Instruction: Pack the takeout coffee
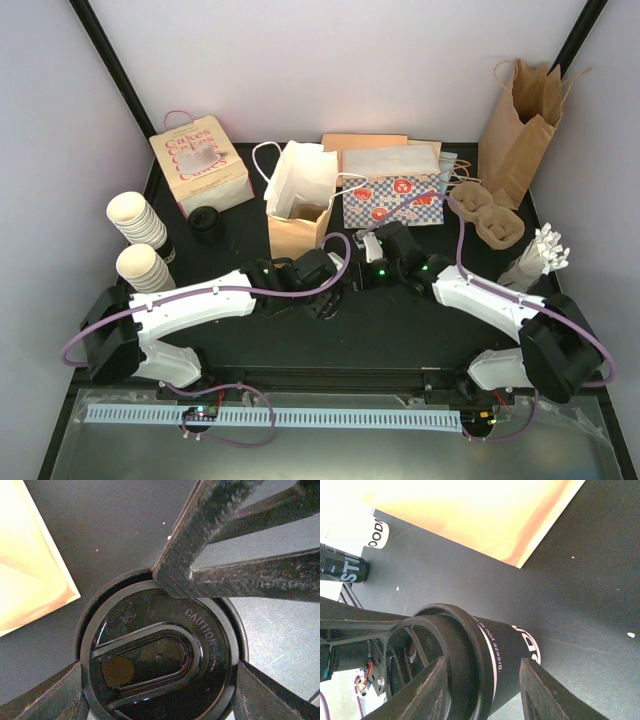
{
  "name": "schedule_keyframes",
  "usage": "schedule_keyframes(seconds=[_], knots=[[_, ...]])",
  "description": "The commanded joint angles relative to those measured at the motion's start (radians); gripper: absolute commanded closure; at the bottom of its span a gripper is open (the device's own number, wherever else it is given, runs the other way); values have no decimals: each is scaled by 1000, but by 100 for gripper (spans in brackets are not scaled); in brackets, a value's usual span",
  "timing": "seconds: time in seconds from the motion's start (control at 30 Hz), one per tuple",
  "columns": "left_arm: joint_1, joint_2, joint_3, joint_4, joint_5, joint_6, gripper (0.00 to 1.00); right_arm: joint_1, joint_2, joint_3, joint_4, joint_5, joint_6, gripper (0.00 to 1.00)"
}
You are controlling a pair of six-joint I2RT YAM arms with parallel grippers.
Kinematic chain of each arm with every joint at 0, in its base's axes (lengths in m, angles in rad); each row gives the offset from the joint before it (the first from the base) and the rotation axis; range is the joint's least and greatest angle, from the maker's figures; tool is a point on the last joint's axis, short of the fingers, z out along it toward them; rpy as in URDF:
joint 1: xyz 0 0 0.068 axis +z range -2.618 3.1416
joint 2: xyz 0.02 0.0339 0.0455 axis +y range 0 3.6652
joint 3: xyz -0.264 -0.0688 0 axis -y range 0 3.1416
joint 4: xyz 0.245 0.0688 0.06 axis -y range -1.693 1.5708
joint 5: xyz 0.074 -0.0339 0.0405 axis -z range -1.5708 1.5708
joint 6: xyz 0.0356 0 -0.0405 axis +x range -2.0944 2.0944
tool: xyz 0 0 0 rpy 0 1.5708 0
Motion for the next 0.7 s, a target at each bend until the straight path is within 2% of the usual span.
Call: schedule_keyframes(seconds=[0.0,0.23,0.67], knots=[[-21,62,-41,-107,108,-1,27,0,-38,-4,39,13,10,57],[-21,65,-28,-109,109,-1,27,0,-56,3,40,-30,4,58],[-21,65,-20,-102,120,16,27,-50,-152,-36,-7,53,2,59]])
